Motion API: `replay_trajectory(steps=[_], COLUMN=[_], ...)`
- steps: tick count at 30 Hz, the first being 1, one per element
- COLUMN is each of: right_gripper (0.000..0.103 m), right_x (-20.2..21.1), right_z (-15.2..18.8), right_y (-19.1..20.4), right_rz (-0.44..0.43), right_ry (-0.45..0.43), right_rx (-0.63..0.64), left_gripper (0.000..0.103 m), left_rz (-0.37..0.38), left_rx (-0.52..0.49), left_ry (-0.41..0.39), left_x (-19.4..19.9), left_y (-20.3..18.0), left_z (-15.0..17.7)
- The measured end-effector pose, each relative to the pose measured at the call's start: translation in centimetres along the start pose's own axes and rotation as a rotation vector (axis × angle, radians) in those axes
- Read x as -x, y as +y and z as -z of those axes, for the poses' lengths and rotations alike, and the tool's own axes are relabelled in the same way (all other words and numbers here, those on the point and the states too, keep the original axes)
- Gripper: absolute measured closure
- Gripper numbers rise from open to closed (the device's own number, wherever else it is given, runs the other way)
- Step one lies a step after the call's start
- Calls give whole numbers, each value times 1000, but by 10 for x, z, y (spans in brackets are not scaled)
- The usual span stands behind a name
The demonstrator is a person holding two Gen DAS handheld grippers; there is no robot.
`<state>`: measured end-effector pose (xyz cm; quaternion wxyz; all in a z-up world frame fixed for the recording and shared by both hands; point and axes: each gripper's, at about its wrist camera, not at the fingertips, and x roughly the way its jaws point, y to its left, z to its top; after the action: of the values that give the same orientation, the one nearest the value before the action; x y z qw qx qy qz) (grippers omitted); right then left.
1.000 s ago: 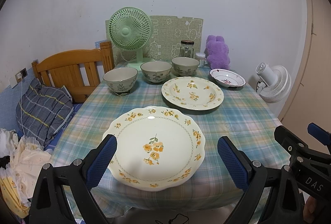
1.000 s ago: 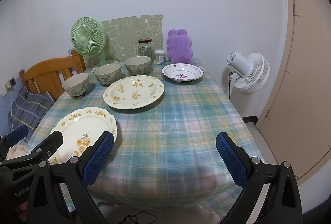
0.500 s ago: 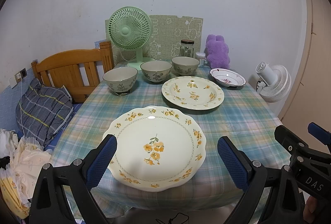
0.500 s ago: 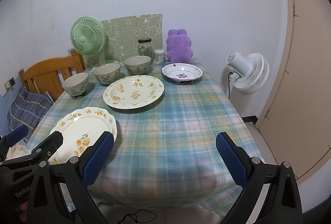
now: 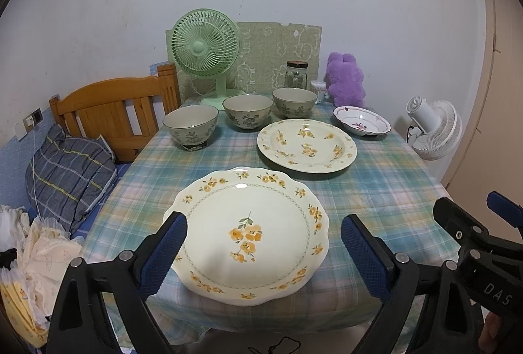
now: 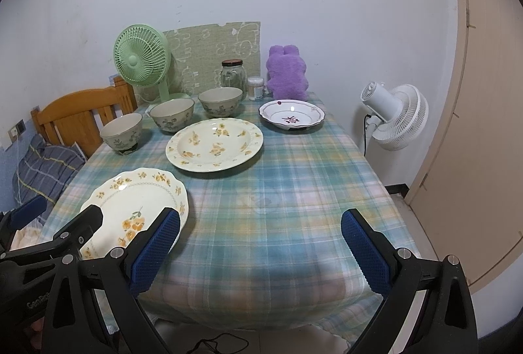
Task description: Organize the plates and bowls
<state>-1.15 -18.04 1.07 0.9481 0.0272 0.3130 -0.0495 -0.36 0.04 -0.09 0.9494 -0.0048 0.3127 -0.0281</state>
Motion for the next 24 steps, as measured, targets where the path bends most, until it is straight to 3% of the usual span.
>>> replay_trajectory(steps=[13, 24], right_gripper=[12, 15], right_x=[-27, -95], right_z=[-12, -27], right_y=[39, 92], right_rz=[-51, -12], right_ry=[65, 195], right_rx=[12, -10], left_gripper=[14, 17], left_rz=[-33, -6], left_rx=[-23, -61], left_ry=[49, 194], left_x=[-33, -106], left_y=[34, 77], left_z=[-19, -35])
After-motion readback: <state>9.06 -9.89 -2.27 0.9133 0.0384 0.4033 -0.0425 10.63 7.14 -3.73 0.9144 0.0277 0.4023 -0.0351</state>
